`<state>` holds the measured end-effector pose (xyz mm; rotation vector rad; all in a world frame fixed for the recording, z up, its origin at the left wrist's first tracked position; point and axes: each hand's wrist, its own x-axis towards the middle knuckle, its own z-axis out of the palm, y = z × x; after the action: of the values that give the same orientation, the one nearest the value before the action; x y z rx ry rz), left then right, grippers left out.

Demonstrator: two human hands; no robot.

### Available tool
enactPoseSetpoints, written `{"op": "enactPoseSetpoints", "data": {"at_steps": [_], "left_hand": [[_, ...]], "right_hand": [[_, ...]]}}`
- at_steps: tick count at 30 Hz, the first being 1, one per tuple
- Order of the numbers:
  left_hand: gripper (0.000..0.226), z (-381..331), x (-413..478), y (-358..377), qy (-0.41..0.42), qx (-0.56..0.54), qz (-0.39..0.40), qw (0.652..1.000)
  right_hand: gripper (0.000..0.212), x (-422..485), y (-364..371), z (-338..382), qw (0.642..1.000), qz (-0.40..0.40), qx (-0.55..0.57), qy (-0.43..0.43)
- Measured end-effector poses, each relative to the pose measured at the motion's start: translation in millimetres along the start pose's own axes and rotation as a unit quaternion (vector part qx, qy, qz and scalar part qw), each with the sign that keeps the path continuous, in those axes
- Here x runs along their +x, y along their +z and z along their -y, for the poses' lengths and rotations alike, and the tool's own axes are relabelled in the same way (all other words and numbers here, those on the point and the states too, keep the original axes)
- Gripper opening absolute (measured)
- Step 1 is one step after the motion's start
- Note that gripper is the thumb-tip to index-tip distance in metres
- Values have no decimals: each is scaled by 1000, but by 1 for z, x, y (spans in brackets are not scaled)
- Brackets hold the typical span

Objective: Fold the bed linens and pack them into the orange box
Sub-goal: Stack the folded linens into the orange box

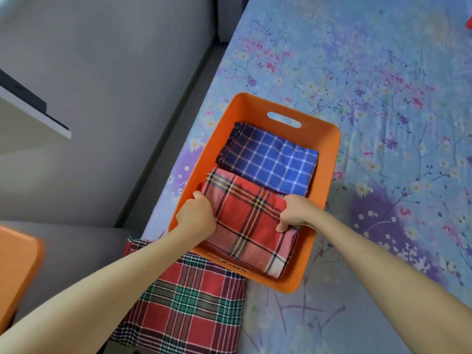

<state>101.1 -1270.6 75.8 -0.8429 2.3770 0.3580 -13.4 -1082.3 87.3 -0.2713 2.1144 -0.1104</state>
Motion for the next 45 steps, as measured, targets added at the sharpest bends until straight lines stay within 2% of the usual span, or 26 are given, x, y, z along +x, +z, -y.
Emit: {"op": "enactPoseSetpoints", "data": {"at_steps": [3, 8, 10, 13, 16, 18, 21, 23, 26, 29, 32, 35, 39, 41, 43, 45], "left_hand": [[70, -3, 2, -7, 2, -14, 7, 1000], [45, -5, -3, -19, 20, -73, 8, 997], [33, -10, -6, -31, 35, -106, -34, 993], [28, -28, 3, -61, 58, -123, -127, 982], [28, -56, 40, -82, 86, -108, -147, 979], [32, -72, 68, -78, 97, -89, -132, 982], [59, -83, 86, -55, 108, -53, -118, 986], [65, -86, 85, -37, 143, -16, -169, 975], [53, -87, 91, -16, 249, 61, -237, 937], [69, -88, 115, -4, 267, 81, -191, 941], [61, -87, 137, 15, 257, 81, -158, 950], [56, -87, 149, 25, 256, 88, -148, 951], [56, -90, 141, 1, 258, 81, -90, 959], [52, -84, 125, -17, 273, 29, -97, 957], [43, -67, 101, -29, 283, -54, -158, 945], [34, -42, 74, -38, 288, -114, -210, 927]], "right_hand": [[91, -18, 2, 5, 999, -42, -20, -4], [70, -58, -26, 6, 988, -148, 19, -44], [65, -65, -47, 4, 980, -188, 38, -54], [68, -63, -85, 1, 969, -231, 68, -53], [79, -27, -122, -4, 968, -236, 82, -18], [82, 7, -127, -9, 979, -202, 26, -3], [80, 45, -100, -15, 971, -196, -133, 8], [74, 54, -77, -12, 954, -231, -190, 16], [66, 54, -39, -5, 933, -289, -215, -24], [71, 79, -12, -14, 936, -296, -189, -33], [81, 104, 0, -20, 933, -300, -198, -15], [73, 118, 8, -23, 928, -308, -209, -8], [71, 101, -7, -18, 936, -267, -228, -6], [68, 77, -14, -9, 940, -279, -196, -19], [58, 39, -6, -1, 925, -366, -57, -86], [42, -9, 18, 9, 854, -461, 119, -210]]}}
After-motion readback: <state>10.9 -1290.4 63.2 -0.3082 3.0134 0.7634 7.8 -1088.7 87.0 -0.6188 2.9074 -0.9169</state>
